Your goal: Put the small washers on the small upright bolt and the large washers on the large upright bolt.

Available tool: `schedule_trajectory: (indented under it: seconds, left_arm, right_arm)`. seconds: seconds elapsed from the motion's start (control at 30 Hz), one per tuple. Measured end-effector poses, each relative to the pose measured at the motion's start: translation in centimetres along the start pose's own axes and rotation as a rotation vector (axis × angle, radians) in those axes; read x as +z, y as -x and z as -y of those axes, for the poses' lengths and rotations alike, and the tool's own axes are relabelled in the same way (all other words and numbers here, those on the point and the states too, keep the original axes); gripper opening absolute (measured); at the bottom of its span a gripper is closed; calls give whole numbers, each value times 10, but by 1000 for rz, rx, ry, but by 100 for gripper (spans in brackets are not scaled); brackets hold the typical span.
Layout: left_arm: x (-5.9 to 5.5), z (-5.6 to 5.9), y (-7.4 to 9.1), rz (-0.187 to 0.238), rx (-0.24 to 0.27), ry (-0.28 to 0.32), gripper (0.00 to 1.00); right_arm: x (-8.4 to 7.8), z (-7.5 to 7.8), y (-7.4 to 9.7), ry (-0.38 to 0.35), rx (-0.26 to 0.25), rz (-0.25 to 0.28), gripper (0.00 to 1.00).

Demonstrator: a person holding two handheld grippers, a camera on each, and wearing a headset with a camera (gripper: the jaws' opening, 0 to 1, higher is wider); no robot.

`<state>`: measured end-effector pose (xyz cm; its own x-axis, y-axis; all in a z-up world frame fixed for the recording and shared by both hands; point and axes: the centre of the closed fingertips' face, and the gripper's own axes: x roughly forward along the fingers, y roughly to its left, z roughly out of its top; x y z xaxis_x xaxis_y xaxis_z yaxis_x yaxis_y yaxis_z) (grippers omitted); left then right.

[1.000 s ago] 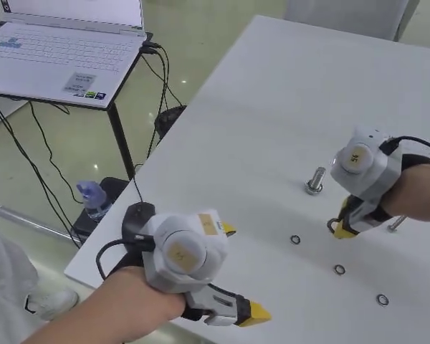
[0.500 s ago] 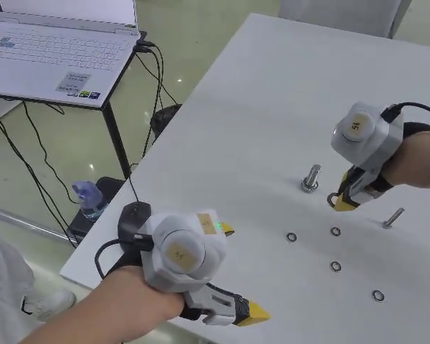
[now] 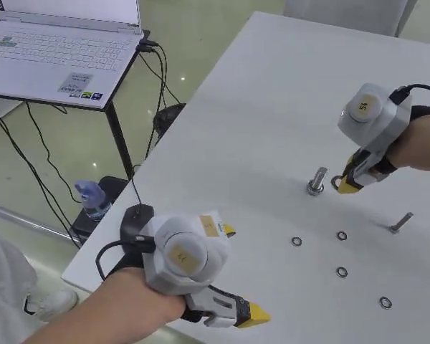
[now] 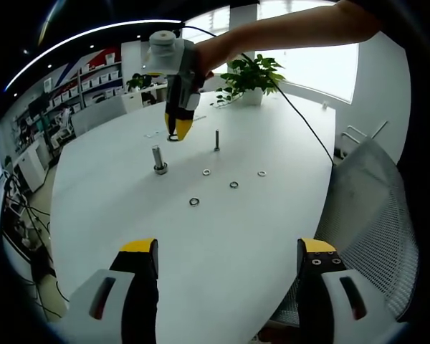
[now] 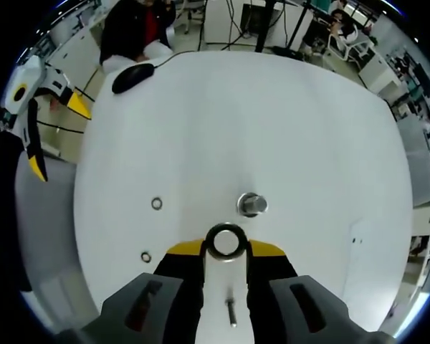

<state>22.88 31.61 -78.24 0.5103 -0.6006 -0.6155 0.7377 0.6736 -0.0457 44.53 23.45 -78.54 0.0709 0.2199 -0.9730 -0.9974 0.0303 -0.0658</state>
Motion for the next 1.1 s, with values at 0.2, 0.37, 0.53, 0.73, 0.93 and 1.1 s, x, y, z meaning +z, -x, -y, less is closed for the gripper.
schedule_trajectory:
  seconds: [0.2, 0.37, 0.53, 0.73, 0.93, 1.1]
  left_arm:
    - [1, -2, -2, 1, -8, -3, 79]
    - [2, -3, -2, 10, -13, 2, 79]
    - [0, -2, -3, 4, -23, 4, 79]
    - [-2, 0, -3, 2, -28, 4, 79]
    - [-3, -3, -1, 4, -26, 9, 78]
    - [-4, -5, -1, 4, -26, 11, 78]
  right_arm:
    - [8, 14, -1, -8, -18, 12, 22]
    - [18, 21, -4, -15, -24, 28, 22]
    - [24, 30, -14, -16, -27, 27, 22]
    - [25, 30, -22, -22, -24, 17, 22]
    - [24, 33, -28, -31, -16, 10, 22]
    - [22, 33, -33, -30, -14, -4, 22]
